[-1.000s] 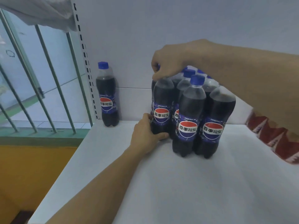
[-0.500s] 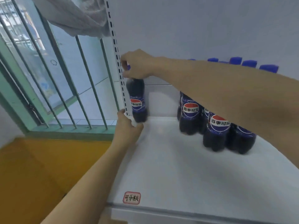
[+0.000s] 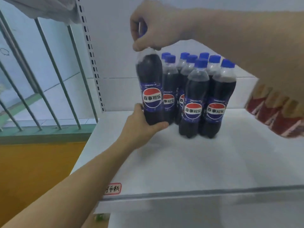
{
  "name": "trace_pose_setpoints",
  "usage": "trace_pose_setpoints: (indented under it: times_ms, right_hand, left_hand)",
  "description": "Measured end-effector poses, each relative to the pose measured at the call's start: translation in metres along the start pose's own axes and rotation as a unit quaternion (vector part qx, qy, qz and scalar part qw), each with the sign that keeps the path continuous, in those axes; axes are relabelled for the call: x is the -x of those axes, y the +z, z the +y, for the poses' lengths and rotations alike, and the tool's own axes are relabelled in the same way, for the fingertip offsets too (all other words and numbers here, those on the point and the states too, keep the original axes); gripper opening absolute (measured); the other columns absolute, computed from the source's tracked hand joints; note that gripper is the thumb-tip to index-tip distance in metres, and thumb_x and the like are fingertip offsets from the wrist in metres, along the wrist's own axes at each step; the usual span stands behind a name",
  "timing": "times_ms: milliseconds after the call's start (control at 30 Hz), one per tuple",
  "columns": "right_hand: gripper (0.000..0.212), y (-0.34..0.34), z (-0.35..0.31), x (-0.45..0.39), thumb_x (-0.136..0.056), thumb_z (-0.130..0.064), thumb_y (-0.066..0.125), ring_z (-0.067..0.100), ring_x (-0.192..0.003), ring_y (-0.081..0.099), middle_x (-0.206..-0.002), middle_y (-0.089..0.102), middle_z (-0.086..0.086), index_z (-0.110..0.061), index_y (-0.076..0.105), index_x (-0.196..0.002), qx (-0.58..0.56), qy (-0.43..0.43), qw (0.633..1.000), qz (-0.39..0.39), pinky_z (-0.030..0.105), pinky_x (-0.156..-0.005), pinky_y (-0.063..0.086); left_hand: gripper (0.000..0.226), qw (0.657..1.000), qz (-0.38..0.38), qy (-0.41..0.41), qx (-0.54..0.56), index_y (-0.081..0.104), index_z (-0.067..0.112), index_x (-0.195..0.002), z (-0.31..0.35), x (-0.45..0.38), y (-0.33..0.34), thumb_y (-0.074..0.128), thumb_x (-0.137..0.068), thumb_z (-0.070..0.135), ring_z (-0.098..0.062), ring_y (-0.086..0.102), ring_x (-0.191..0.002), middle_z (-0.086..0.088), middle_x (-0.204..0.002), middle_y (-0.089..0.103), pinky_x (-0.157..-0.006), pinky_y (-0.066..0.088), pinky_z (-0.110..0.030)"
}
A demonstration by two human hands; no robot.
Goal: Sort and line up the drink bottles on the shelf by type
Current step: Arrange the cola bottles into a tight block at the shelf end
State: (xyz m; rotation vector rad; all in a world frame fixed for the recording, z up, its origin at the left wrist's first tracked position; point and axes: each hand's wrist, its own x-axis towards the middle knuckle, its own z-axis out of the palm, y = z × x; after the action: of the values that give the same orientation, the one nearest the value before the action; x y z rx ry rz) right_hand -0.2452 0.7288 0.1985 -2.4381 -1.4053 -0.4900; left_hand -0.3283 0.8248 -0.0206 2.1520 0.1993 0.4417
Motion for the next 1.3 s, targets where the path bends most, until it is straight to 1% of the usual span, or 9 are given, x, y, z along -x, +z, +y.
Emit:
trace_pose_setpoints:
  times_ms: [233, 433, 600, 733, 900, 967, 1067, 1200, 1300]
  right_hand:
    - [0.012, -0.006, 0.021, 0.04, -0.077, -0.033, 0.07, 0.022, -0.073, 0.071, -0.079, 0.073, -0.001, -0.024, 0.067, -0.084, 0.06, 0.065, 0.996, -0.023, 0.027, -0.06, 0.051]
    - [0.023, 0.014, 0.031, 0.061, -0.083, -0.041, 0.072, 0.007, -0.078, 0.06, -0.088, 0.064, -0.01, -0.02, 0.068, -0.091, 0.052, 0.071, 0.996, 0.0, 0.017, -0.058, 0.039]
    - [0.025, 0.019, 0.036, 0.072, -0.088, -0.043, 0.07, 0.015, -0.091, 0.058, -0.105, 0.064, -0.003, -0.022, 0.064, -0.101, 0.099, 0.046, 0.994, 0.031, 0.028, -0.078, 0.051]
    - [0.031, 0.029, 0.039, 0.089, -0.091, -0.041, 0.061, 0.017, -0.094, 0.056, -0.112, 0.057, -0.001, -0.024, 0.057, -0.117, 0.121, 0.031, 0.983, 0.132, 0.035, -0.084, 0.051]
    - [0.01, 0.049, 0.043, 0.141, -0.09, -0.012, 0.061, 0.012, -0.067, 0.046, -0.08, 0.055, 0.0, -0.003, 0.058, -0.095, 0.028, -0.013, 0.946, 0.322, 0.028, -0.06, 0.044]
    - [0.008, 0.059, 0.053, 0.168, -0.09, -0.005, 0.06, 0.014, -0.06, 0.042, -0.07, 0.05, 0.004, -0.003, 0.052, -0.089, -0.048, 0.054, 0.919, 0.386, 0.026, -0.056, 0.038]
    - [0.016, 0.088, 0.081, 0.196, -0.09, -0.004, 0.055, 0.008, -0.064, 0.04, -0.072, 0.043, -0.003, -0.015, 0.044, -0.087, -0.228, 0.244, 0.824, 0.458, 0.025, -0.062, 0.037]
    - [0.012, 0.12, 0.125, 0.202, -0.095, -0.022, 0.047, 0.018, -0.088, 0.058, -0.101, 0.062, 0.003, -0.018, 0.055, -0.104, -0.48, 0.449, 0.678, 0.329, 0.034, -0.077, 0.046]
    - [0.024, 0.122, 0.149, 0.19, -0.097, -0.03, 0.042, 0.021, -0.098, 0.06, -0.109, 0.066, 0.002, -0.02, 0.064, -0.101, -0.58, 0.438, 0.635, 0.261, 0.037, -0.089, 0.048]
  left_hand:
    - [0.082, 0.999, -0.028, 0.041, -0.004, 0.049, 0.022, -0.131, 0.012, 0.008, 0.037, 0.094, -0.064, 0.038, -0.014, 0.061, -0.108, 0.007, -0.128, 0.062, -0.082, 0.047, -0.023]
    - [0.077, 0.999, 0.021, 0.021, 0.014, 0.049, 0.021, -0.118, -0.005, 0.005, 0.051, 0.095, -0.057, 0.027, -0.015, 0.059, -0.099, 0.004, -0.116, 0.06, -0.071, 0.042, -0.017]
    - [0.085, 0.999, 0.025, 0.023, -0.006, 0.049, 0.018, -0.129, -0.012, -0.004, 0.057, 0.095, -0.058, 0.033, -0.021, 0.058, -0.11, 0.0, -0.124, 0.058, -0.087, 0.047, -0.033]
    - [0.087, 1.0, 0.018, 0.016, -0.013, 0.046, 0.019, -0.129, -0.014, -0.005, 0.061, 0.093, -0.059, 0.04, -0.024, 0.059, -0.114, -0.002, -0.126, 0.06, -0.093, 0.052, -0.041]
    - [0.101, 1.0, 0.01, 0.013, 0.011, 0.04, 0.018, -0.141, -0.019, -0.003, 0.057, 0.094, -0.059, 0.043, -0.023, 0.06, -0.113, -0.003, -0.126, 0.061, -0.093, 0.051, -0.035]
    - [0.101, 1.0, 0.009, 0.018, 0.02, 0.039, 0.019, -0.144, -0.019, 0.0, 0.057, 0.093, -0.062, 0.044, -0.019, 0.06, -0.113, -0.001, -0.127, 0.059, -0.087, 0.046, -0.025]
    - [0.073, 0.997, 0.023, 0.003, 0.071, 0.045, 0.021, -0.139, -0.013, 0.003, 0.057, 0.073, -0.083, 0.056, -0.005, 0.062, -0.105, 0.009, -0.119, 0.061, -0.077, 0.043, -0.012]
    - [0.07, 0.978, 0.039, -0.065, 0.193, 0.049, 0.027, -0.132, -0.007, -0.001, 0.055, 0.027, -0.087, 0.077, -0.012, 0.057, -0.117, 0.005, -0.128, 0.058, -0.104, 0.047, -0.042]
    - [0.069, 0.951, 0.041, -0.154, 0.266, 0.044, 0.019, -0.144, 0.002, -0.016, 0.051, 0.021, -0.1, 0.067, -0.028, 0.051, -0.13, -0.012, -0.147, 0.049, -0.111, 0.042, -0.048]
